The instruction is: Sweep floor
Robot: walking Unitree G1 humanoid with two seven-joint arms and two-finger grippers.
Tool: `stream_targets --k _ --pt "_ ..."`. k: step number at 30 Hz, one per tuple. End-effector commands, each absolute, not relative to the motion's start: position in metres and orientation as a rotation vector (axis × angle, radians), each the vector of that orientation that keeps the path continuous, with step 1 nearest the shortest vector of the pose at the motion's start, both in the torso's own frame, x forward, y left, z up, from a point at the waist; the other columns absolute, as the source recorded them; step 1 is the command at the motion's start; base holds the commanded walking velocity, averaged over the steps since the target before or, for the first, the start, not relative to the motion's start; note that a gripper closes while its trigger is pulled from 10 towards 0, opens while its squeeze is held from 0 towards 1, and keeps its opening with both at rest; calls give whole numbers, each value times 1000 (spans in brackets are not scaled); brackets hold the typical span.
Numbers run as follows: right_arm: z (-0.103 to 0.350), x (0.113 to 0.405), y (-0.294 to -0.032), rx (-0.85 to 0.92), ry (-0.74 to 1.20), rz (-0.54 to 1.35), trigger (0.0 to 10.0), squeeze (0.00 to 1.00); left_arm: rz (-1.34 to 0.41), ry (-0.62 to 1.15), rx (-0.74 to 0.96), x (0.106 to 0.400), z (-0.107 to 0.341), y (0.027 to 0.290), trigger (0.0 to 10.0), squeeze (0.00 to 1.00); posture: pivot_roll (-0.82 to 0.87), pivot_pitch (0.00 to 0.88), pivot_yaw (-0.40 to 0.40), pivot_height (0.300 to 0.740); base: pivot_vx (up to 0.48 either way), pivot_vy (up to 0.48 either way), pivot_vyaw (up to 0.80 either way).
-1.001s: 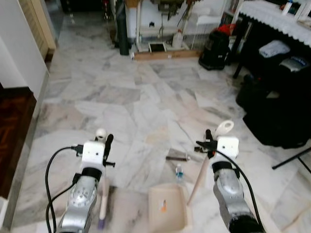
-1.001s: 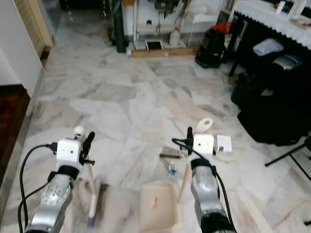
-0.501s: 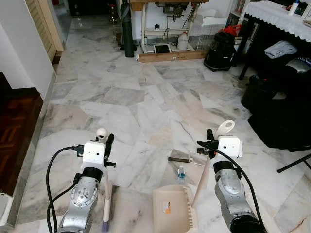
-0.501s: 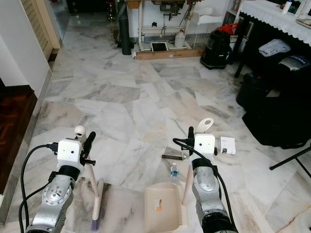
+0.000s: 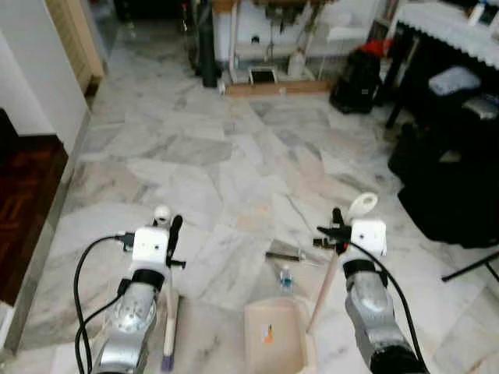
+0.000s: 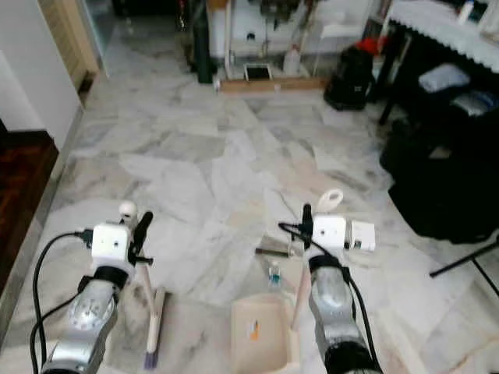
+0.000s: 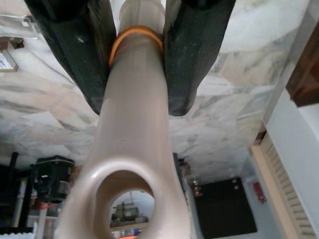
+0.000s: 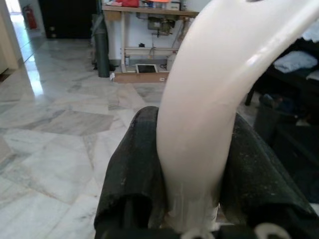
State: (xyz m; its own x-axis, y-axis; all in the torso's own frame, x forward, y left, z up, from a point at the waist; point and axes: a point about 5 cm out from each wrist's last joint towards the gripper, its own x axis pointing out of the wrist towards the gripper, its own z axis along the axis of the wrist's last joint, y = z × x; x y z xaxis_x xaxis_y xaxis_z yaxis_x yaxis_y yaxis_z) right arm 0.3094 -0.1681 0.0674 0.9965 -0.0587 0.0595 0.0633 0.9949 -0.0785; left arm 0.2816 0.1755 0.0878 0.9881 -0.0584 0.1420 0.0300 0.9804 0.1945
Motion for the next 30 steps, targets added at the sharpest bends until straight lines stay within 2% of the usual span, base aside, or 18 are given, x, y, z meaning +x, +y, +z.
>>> stream_targets --k 1,14,30 --pt "76 312 -172 -84 -99 -69 10000 0 -43 -194 193 284 96 174 10000 0 111 0 -38 740 0 0 0" --pt "77 313 -172 -84 -101 -66 10000 0 -41 -196 197 284 96 174 10000 0 114 0 -42 740 0 0 0" --pt "76 312 -173 -86 -98 -68 10000 0 -40 -195 196 283 96 174 10000 0 114 0 -42 740 0 -266 0"
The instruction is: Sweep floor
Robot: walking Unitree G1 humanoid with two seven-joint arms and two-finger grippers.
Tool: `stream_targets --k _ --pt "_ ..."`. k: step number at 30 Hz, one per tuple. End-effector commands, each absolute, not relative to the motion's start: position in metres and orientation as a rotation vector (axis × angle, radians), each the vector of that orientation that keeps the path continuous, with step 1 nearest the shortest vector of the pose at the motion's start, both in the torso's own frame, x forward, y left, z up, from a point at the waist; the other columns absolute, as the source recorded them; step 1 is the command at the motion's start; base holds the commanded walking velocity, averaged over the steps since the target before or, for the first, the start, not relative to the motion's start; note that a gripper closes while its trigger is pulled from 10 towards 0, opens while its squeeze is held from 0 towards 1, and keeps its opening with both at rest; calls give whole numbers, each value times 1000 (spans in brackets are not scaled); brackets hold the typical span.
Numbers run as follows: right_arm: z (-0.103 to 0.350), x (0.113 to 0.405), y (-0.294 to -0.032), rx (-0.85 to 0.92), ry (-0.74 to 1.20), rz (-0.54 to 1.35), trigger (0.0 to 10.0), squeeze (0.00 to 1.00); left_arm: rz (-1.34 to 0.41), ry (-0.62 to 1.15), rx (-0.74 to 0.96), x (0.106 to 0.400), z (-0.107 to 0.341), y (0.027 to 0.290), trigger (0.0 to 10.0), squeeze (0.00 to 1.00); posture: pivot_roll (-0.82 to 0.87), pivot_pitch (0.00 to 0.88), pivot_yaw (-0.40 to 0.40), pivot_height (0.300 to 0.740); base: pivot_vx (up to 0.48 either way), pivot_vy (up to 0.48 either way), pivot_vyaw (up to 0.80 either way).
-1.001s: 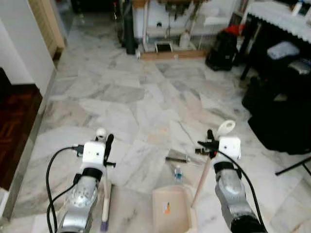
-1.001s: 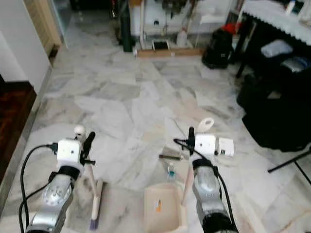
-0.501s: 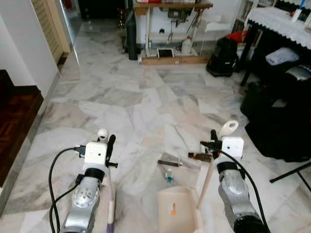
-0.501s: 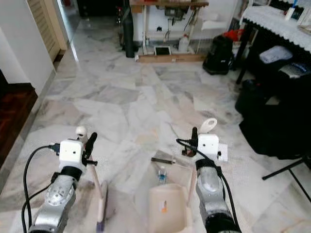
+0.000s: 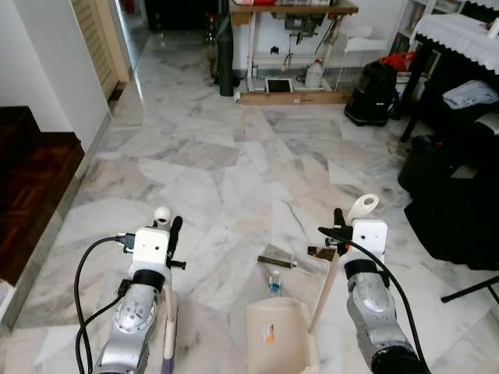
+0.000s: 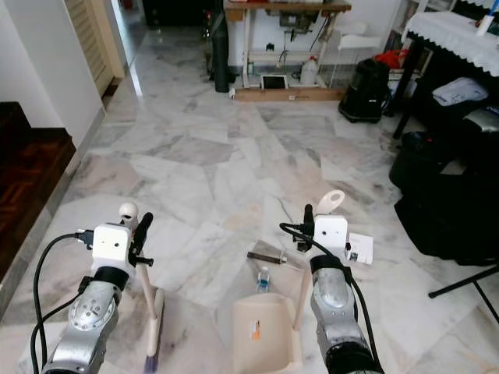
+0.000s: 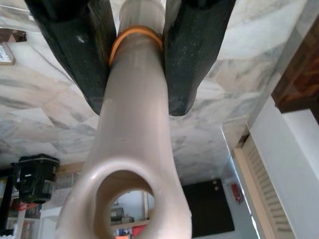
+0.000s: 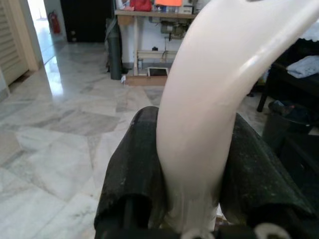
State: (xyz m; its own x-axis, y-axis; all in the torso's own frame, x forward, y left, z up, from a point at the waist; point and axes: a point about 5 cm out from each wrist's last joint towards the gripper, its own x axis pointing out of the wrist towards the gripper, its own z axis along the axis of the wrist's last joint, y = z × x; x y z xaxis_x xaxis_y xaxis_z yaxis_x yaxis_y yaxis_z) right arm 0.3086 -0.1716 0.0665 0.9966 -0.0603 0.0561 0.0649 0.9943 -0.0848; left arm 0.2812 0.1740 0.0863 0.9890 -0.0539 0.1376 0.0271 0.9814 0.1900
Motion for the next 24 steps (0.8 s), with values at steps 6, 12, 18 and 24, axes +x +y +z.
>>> stream_targets --k 6,12,18,24 --pt "76 312 -173 -85 -97 -67 10000 0 -33 -195 190 283 96 175 10000 0 113 0 -43 740 0 -41 0" --pt "76 312 -175 -88 -98 -71 10000 0 -34 -203 173 282 97 174 10000 0 112 0 -45 740 0 0 0" --pt "76 312 -176 -89 -96 -73 10000 0 -36 -197 171 283 96 174 10000 0 112 1 -47 740 0 0 0" --pt "75 311 -178 -89 -94 -80 10000 0 -44 -194 165 283 96 172 10000 0 110 0 -46 740 80 0 0"
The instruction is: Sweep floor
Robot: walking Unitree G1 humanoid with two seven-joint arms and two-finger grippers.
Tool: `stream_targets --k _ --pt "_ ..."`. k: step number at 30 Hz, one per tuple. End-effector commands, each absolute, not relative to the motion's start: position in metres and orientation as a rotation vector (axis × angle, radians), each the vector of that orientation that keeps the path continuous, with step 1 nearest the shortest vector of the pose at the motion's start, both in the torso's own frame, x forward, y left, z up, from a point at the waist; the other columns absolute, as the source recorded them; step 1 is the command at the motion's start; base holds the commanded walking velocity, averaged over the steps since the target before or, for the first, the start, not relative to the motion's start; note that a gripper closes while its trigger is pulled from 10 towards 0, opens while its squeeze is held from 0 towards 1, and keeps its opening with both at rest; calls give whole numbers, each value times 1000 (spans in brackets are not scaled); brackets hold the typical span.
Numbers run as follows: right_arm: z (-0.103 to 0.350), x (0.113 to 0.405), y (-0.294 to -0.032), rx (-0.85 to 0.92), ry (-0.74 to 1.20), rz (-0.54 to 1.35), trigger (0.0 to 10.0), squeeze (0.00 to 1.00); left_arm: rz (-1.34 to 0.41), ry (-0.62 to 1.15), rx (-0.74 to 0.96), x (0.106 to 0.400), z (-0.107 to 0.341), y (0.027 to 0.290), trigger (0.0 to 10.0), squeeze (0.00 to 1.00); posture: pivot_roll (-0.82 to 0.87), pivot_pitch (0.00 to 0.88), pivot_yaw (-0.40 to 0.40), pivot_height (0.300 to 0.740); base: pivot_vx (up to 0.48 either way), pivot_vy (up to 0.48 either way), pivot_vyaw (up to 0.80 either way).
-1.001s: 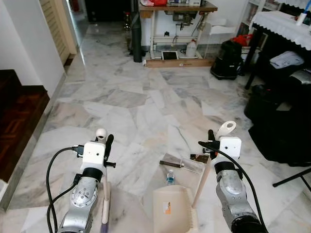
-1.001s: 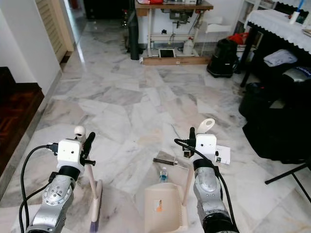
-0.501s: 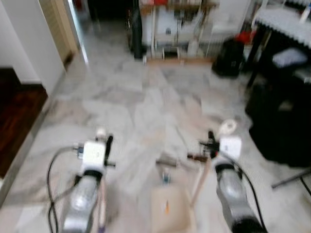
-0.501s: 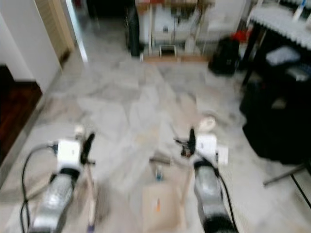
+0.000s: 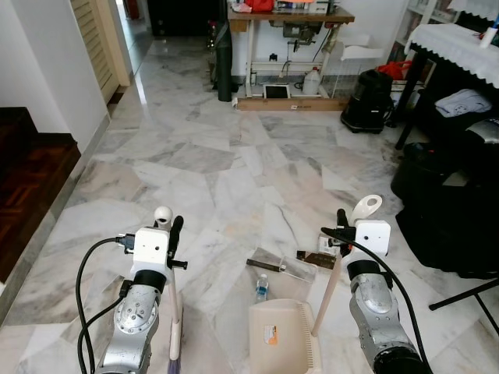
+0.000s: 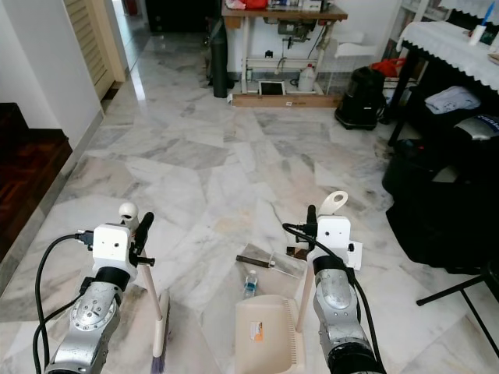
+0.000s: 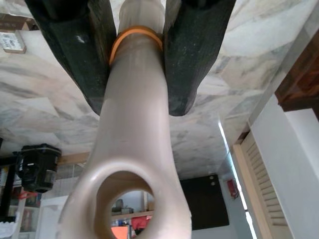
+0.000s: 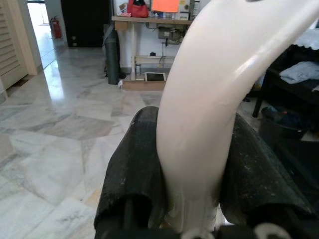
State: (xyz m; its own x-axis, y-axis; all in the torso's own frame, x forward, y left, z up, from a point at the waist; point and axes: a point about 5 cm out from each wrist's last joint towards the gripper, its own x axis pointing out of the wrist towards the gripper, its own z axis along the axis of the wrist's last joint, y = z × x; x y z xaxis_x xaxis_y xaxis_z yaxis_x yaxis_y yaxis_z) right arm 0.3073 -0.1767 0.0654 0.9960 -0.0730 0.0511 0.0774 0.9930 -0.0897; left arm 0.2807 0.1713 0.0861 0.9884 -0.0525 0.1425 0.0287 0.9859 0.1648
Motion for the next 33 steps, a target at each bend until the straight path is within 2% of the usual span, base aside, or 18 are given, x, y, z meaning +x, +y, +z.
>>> stream_targets --k 1,9,14,33 --pt "75 311 -178 -89 -94 -80 10000 0 -45 -194 164 283 96 172 10000 0 110 0 -45 740 244 0 0" --pt "75 313 -179 -84 -83 -91 10000 0 -55 -194 159 284 97 171 10000 0 103 0 -44 740 255 0 0" --pt "76 314 -180 -80 -92 -93 10000 0 -59 -195 158 285 97 171 10000 0 102 0 -42 740 259 0 -764" --pt "78 314 -181 -85 -96 -93 10000 0 -49 -195 158 285 97 172 10000 0 105 0 -48 740 256 0 0"
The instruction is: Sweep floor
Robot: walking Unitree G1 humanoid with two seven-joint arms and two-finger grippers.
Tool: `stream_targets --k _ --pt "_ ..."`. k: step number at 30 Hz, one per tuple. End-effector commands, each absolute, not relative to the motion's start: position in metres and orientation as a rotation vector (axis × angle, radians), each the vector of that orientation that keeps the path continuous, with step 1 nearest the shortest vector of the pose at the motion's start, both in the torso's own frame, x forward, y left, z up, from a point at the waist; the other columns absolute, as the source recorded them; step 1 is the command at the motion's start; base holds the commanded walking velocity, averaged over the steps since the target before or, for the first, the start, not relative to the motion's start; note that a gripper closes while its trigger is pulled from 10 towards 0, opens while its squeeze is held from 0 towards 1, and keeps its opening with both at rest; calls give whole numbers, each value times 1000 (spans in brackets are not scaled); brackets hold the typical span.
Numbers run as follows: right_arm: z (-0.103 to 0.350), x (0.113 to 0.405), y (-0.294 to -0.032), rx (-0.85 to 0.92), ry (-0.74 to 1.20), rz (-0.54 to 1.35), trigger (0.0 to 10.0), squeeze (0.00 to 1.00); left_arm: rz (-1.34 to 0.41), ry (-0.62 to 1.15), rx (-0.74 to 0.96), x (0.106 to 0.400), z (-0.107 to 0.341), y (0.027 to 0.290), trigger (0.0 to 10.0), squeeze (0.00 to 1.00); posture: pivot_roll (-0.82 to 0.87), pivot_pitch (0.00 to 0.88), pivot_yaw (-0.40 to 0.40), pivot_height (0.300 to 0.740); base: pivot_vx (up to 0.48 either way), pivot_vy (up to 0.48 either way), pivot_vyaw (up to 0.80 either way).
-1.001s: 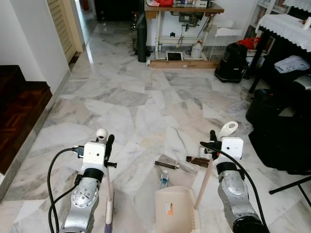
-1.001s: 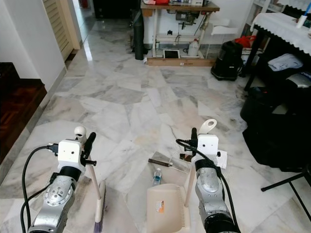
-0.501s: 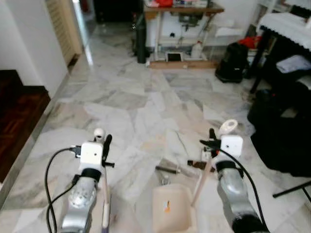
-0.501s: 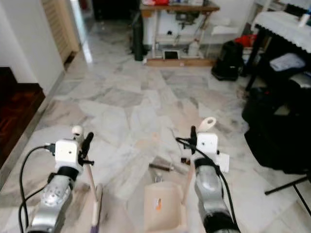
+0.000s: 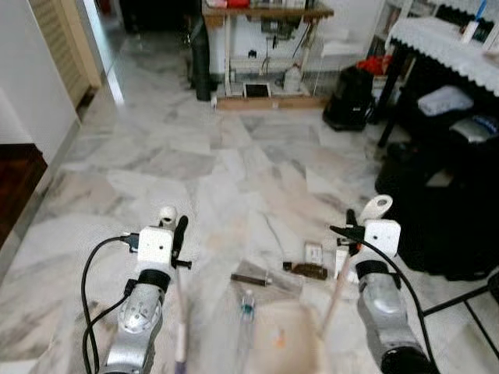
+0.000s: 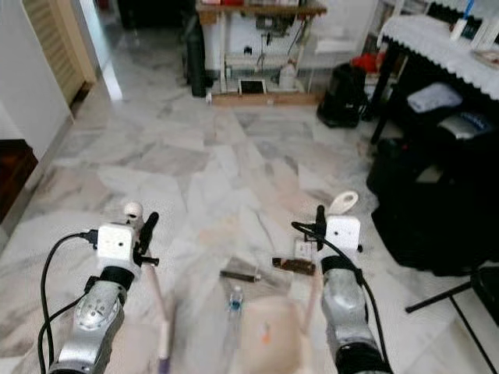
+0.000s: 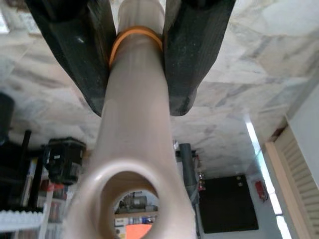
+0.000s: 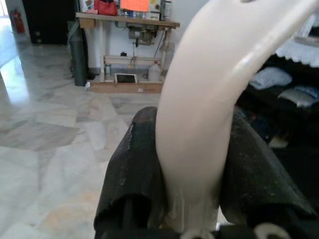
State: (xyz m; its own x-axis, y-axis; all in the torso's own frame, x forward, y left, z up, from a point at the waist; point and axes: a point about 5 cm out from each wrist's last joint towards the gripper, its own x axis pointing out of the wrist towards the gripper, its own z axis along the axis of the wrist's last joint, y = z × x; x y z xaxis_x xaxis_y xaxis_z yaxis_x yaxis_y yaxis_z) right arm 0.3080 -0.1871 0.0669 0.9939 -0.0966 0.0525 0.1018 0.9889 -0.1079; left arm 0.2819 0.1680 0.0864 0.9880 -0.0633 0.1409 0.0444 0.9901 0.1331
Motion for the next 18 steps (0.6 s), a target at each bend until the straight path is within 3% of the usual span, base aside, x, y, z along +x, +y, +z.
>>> stream_targets --k 1,18 --pt "77 314 -181 -86 -96 -93 10000 0 -49 -195 158 285 97 172 10000 0 104 0 -48 740 251 0 0" --pt "77 313 -183 -89 -93 -98 10000 0 -49 -195 157 285 98 172 10000 0 104 6 -45 740 251 0 0"
